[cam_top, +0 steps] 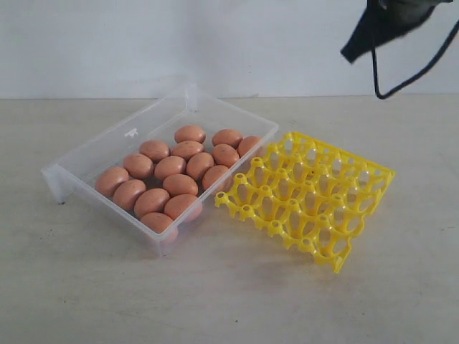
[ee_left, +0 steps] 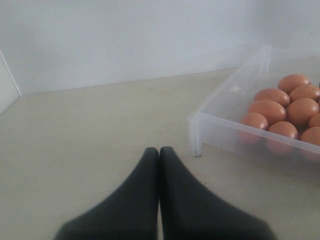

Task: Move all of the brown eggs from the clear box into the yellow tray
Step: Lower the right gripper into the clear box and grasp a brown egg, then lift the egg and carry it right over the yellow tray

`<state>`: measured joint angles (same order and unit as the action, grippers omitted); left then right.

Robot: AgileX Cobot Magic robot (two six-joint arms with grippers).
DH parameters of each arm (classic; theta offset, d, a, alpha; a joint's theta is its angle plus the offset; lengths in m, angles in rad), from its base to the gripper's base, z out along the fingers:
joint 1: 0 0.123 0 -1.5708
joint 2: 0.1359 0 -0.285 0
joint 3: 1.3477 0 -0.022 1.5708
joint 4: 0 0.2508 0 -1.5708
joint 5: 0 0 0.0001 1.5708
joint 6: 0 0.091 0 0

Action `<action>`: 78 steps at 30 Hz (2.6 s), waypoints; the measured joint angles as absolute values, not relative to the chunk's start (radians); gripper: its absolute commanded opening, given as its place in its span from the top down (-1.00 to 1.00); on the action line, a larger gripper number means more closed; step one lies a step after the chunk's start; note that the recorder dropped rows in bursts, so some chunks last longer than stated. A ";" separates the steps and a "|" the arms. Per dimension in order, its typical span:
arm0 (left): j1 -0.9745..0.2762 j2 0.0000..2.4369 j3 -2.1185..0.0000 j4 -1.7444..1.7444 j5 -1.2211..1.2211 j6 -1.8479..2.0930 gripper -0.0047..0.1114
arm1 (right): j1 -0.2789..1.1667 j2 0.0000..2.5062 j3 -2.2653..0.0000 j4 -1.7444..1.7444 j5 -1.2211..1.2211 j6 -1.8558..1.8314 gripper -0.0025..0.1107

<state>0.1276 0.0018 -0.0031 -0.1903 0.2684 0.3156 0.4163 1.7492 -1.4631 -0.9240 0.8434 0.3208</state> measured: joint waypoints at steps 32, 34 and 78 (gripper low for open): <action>0.128 0.002 -0.003 -0.190 0.268 0.316 0.99 | 0.683 2.198 -1.822 0.276 0.810 -0.734 -0.09; 0.128 0.002 -0.003 -0.190 0.268 0.316 0.99 | 0.687 2.216 -1.822 0.262 0.785 -0.740 -0.09; 0.128 0.002 -0.003 -0.190 0.268 0.316 0.99 | 0.688 2.050 -1.802 0.244 0.714 -0.394 0.96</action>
